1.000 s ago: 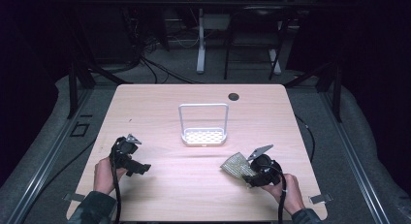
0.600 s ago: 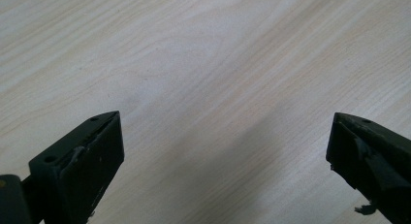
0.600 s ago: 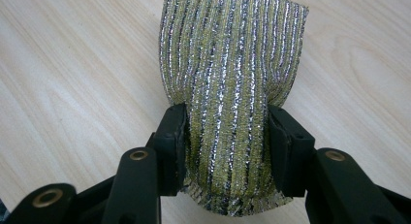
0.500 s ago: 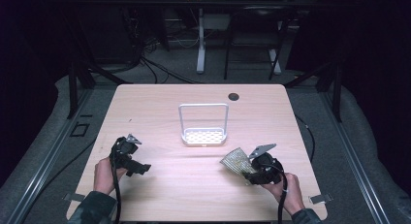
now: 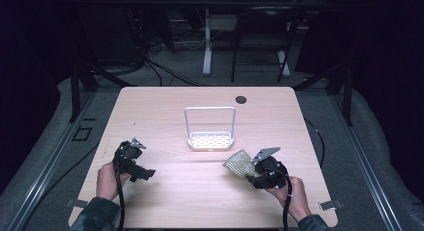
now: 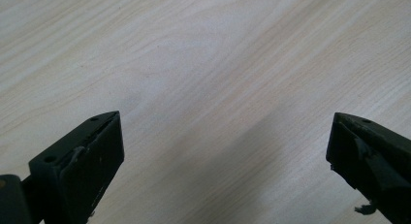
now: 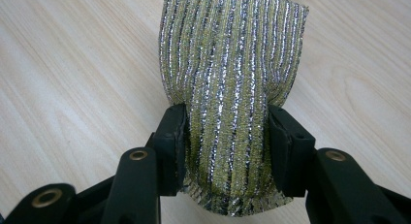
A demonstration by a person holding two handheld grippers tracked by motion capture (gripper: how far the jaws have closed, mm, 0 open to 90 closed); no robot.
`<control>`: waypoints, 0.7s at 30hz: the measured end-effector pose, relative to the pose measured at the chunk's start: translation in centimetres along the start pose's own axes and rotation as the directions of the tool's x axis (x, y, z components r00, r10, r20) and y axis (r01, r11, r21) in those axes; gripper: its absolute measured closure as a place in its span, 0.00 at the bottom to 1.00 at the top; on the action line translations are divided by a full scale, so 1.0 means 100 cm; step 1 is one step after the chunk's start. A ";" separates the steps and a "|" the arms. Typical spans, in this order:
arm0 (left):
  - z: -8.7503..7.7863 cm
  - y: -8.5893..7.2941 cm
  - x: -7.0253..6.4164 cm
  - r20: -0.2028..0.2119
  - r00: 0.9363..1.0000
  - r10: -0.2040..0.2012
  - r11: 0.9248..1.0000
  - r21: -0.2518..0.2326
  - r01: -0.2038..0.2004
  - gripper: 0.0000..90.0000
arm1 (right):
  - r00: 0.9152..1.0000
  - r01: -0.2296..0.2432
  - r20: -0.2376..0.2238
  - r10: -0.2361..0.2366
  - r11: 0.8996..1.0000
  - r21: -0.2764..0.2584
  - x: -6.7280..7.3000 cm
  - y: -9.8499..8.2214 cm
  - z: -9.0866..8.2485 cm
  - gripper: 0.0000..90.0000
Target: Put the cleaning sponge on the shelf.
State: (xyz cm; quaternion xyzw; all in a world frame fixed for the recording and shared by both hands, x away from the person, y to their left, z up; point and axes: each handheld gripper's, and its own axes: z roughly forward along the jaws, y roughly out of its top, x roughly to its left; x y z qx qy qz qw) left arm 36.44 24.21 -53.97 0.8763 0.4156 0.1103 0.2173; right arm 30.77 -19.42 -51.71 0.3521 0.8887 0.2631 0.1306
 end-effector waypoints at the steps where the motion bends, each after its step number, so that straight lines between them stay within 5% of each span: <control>1: 0.000 0.000 0.000 -0.001 1.000 -0.003 1.000 0.001 0.003 0.00 | 1.000 0.005 -0.002 -0.005 1.000 -0.002 0.000 0.001 0.001 0.60; 21: -0.001 -0.001 0.002 0.003 1.000 -0.008 1.000 -0.007 0.008 0.00 | 1.000 0.027 0.011 -0.027 0.999 -0.045 0.002 0.026 0.008 0.60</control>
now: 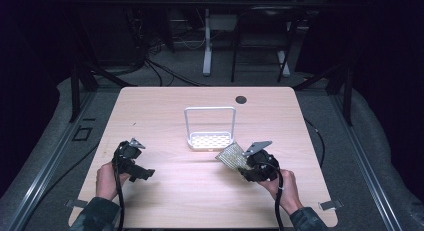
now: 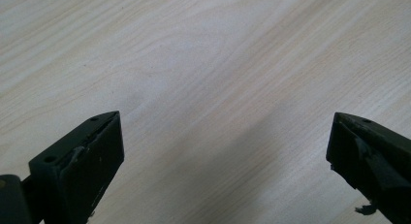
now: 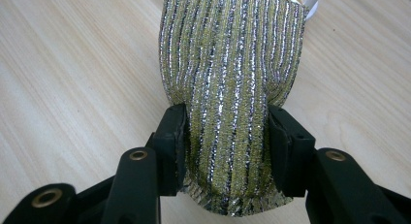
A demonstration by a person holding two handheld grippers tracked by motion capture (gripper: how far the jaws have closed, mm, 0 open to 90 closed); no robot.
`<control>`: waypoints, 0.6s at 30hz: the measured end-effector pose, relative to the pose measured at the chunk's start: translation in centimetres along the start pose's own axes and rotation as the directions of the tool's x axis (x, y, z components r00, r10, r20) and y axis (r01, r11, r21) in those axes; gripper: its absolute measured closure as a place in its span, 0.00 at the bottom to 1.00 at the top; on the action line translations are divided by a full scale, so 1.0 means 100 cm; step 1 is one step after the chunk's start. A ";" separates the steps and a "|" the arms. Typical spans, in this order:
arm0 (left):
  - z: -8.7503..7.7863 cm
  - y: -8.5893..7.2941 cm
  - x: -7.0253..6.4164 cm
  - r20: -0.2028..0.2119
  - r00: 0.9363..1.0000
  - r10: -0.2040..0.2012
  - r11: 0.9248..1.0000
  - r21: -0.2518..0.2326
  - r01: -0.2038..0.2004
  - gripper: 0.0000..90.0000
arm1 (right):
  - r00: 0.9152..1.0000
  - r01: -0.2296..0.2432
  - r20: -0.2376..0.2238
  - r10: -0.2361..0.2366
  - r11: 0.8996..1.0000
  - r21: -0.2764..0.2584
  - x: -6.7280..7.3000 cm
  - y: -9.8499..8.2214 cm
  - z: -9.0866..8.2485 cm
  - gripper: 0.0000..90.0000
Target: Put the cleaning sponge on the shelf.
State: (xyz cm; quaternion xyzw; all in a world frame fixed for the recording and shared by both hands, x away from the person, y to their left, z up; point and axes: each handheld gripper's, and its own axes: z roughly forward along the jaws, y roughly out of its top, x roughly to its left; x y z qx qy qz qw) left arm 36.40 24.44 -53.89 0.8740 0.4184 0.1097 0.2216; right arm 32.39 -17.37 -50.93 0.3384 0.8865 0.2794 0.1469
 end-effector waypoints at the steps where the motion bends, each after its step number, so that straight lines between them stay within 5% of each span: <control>1: 0.000 0.000 0.000 -0.002 1.000 -0.001 1.000 -0.003 0.001 0.00 | 1.000 0.000 -0.001 0.000 1.000 -0.003 0.000 0.001 0.001 0.60; 18: -0.001 -0.001 0.001 0.001 1.000 -0.004 1.000 -0.009 0.004 0.00 | 1.000 -0.001 0.006 0.001 1.000 -0.028 -0.002 0.017 0.008 0.60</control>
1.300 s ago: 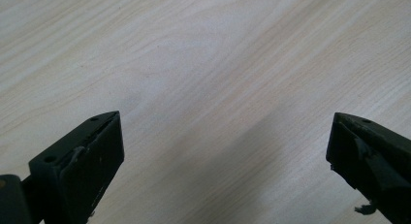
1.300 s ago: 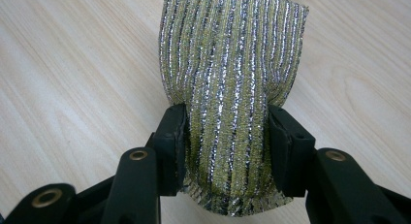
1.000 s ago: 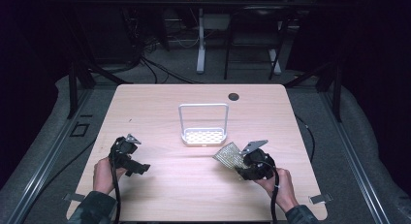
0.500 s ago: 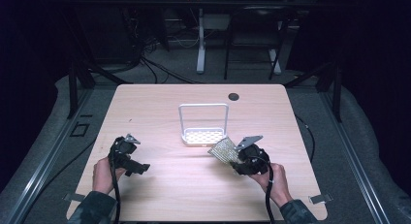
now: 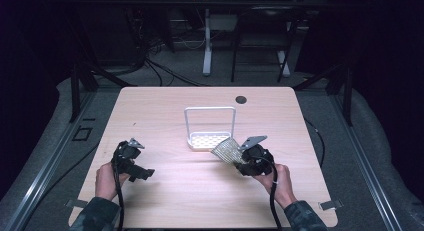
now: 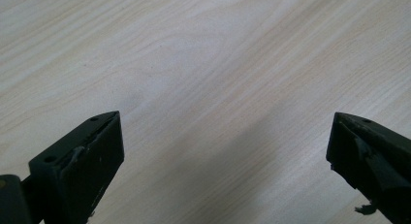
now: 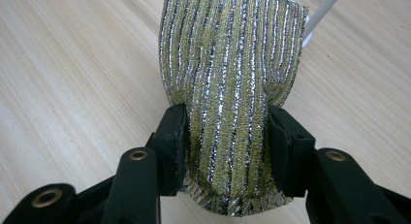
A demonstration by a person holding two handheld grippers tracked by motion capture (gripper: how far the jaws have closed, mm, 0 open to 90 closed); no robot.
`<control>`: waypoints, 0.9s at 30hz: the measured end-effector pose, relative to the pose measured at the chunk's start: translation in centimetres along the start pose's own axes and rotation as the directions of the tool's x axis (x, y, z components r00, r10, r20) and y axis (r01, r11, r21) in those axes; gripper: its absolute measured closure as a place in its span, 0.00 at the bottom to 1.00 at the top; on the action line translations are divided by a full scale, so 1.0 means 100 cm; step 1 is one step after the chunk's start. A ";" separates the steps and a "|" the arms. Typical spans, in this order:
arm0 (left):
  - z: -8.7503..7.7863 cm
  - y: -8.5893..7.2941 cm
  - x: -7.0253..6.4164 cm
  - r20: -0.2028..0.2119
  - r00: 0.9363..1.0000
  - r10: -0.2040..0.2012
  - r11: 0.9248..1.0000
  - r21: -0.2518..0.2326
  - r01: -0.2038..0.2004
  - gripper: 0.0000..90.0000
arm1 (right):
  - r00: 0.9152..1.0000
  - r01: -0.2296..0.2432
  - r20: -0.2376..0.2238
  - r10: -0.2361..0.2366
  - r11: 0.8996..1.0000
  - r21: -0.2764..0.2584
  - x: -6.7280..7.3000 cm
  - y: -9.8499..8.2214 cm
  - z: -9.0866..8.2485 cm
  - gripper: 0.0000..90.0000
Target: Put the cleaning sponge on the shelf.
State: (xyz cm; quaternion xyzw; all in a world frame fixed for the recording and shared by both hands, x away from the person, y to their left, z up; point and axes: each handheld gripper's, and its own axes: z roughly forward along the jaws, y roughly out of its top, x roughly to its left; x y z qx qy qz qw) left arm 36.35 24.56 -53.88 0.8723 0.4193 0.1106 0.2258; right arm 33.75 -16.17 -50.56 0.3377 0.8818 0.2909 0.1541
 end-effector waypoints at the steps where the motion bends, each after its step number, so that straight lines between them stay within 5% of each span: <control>1: 0.000 0.000 0.000 0.005 1.000 0.002 1.000 0.004 -0.002 0.00 | 1.000 0.001 0.001 -0.001 1.000 -0.001 0.000 0.001 0.000 0.60; 27: 0.000 0.000 -0.001 0.000 1.000 0.008 1.000 0.012 -0.008 0.00 | 0.999 -0.024 0.030 0.025 0.999 -0.028 0.001 0.034 0.025 0.60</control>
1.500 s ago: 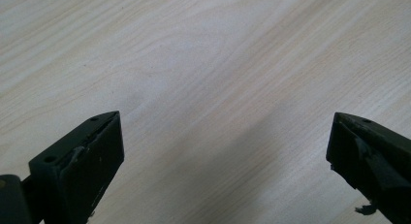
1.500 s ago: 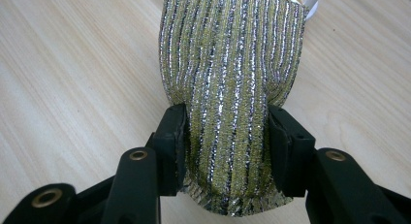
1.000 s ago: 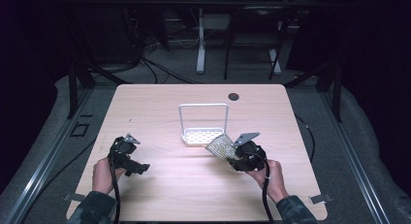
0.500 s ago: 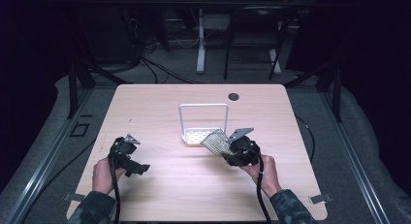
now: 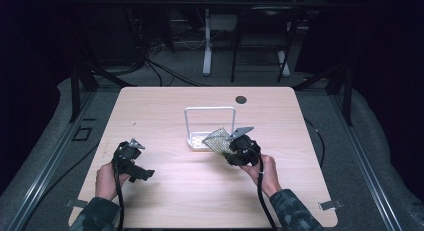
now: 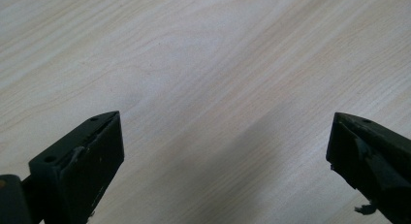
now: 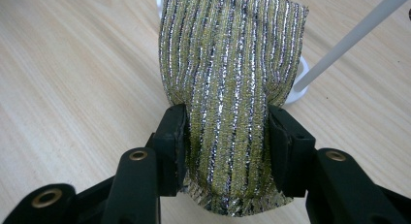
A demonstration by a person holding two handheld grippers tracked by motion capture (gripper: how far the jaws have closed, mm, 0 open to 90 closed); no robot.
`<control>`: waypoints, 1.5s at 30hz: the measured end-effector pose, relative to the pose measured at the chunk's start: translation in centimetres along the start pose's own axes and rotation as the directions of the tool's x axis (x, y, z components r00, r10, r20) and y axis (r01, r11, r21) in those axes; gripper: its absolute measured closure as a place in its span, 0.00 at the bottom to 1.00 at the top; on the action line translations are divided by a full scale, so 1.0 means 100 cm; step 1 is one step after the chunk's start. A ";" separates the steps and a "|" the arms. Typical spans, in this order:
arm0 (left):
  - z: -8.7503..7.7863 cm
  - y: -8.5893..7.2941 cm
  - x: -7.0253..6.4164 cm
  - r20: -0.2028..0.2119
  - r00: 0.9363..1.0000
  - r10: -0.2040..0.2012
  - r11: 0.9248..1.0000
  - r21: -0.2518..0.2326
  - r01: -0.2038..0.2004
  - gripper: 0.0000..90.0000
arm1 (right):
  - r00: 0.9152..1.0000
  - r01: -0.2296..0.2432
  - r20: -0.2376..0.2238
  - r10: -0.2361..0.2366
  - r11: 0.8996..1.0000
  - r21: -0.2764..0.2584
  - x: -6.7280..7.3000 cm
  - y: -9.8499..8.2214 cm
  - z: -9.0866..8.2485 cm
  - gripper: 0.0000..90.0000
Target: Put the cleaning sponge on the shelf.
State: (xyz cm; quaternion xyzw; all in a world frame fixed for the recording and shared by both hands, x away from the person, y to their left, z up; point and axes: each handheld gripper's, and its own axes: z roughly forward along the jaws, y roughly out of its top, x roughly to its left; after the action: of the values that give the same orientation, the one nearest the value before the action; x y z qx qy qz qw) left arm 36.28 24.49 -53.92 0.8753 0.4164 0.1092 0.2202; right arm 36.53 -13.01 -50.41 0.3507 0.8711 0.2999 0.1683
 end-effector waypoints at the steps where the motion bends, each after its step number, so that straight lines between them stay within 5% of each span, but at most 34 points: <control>1: 0.000 0.000 0.000 0.001 1.000 -0.001 1.000 -0.001 0.001 0.00 | 1.000 -0.010 0.005 0.010 1.000 0.001 0.000 0.003 0.004 0.60; 16: 0.001 0.000 0.000 -0.001 1.000 0.001 1.000 0.003 -0.001 0.00 | 0.997 -0.022 0.068 0.021 1.000 0.010 0.008 0.023 0.034 0.60; 45: 0.001 0.000 0.000 0.004 1.000 0.003 1.000 0.006 -0.003 0.00 | 0.993 -0.064 0.106 0.059 0.997 0.043 0.005 0.046 0.080 0.50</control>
State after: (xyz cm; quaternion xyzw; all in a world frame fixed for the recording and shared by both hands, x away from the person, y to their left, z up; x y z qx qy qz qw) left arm 36.31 24.41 -54.02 0.8768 0.4150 0.1066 0.2182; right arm 42.53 -6.77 -53.57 0.3963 0.8566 0.2661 0.1961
